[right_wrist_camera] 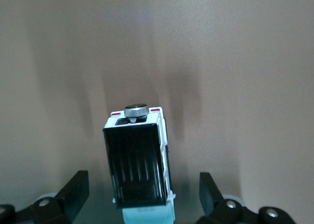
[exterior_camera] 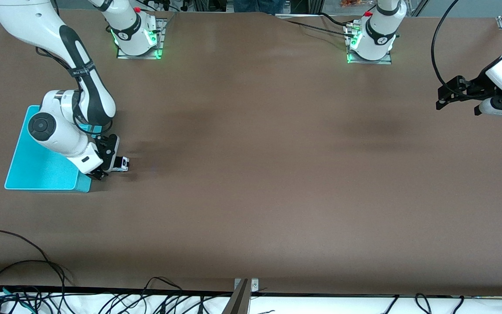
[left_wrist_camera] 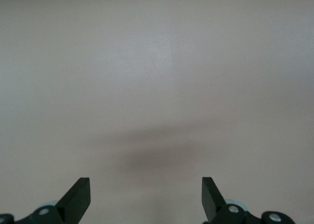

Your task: Wind and store white jeep toy

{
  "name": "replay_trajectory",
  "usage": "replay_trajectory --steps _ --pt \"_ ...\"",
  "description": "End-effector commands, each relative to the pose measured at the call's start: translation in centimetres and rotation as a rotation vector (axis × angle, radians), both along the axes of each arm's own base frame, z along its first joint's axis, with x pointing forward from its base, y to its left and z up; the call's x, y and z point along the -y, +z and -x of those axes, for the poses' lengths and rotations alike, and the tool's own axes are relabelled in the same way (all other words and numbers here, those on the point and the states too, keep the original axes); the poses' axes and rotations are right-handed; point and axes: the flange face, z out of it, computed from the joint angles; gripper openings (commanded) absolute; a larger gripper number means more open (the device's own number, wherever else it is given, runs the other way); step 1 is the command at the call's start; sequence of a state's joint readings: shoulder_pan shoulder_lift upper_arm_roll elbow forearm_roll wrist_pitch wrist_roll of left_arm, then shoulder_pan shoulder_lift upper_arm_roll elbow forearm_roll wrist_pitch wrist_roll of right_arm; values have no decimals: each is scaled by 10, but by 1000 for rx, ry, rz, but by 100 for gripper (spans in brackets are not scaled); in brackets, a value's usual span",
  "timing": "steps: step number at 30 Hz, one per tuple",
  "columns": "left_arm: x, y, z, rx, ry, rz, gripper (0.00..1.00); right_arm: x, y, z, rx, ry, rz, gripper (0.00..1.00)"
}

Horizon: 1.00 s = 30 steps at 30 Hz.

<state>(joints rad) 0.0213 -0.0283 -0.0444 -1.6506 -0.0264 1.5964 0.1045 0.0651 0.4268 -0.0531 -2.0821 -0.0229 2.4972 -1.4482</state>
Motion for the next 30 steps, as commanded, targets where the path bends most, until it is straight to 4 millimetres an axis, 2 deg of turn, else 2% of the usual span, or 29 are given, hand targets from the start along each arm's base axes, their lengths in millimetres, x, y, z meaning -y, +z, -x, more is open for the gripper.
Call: replay_trajectory --steps 1,4,7,16,21,30 --pt "0 6 0 -5 5 9 100 2 -4 2 17 29 2 100" --pt "1 8 0 0 1 9 100 2 -9 2 15 32 3 100" --pt "2 13 -1 10 1 9 100 0 -9 2 17 64 2 85" --pt "3 14 -1 10 -3 9 100 0 -9 2 16 102 1 42" --pt "1 13 -1 9 0 11 100 -1 -8 2 16 102 1 22" --pt "0 12 -1 7 3 11 100 -16 2 -2 30 114 -12 21"
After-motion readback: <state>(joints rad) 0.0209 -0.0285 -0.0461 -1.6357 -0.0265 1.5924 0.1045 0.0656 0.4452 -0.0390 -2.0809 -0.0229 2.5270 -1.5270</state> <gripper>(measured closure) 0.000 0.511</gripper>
